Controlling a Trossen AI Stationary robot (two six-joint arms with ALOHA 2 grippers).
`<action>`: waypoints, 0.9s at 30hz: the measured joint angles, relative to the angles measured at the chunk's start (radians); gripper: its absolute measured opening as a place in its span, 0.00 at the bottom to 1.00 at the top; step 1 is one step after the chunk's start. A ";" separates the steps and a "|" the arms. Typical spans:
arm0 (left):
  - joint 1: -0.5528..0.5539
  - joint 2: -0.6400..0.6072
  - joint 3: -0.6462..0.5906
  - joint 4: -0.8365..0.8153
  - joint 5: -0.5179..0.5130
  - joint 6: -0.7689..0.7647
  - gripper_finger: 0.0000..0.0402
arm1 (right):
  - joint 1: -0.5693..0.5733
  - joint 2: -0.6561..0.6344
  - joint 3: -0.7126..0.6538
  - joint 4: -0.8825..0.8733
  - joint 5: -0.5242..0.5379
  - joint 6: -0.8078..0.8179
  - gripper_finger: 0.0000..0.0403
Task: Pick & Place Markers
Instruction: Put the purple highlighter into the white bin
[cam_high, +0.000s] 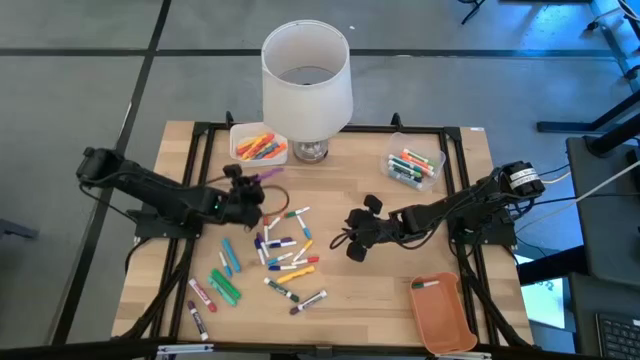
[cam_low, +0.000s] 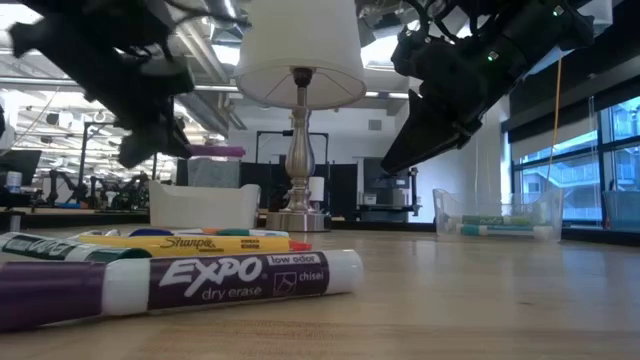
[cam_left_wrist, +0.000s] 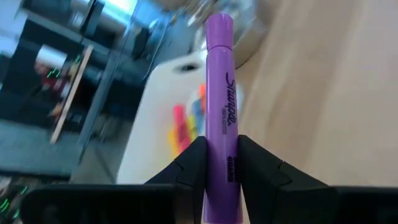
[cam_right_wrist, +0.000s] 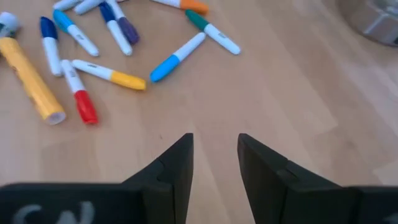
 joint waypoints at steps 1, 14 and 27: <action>0.034 0.000 0.000 0.000 0.000 0.012 0.18 | 0.000 0.000 0.000 -0.004 0.004 0.000 0.31; 0.401 0.000 0.000 0.106 0.084 0.158 0.23 | 0.000 0.000 0.000 -0.008 0.027 -0.018 0.31; 0.504 0.000 0.000 0.190 0.220 0.075 0.43 | -0.001 0.000 0.000 0.015 0.019 -0.022 0.31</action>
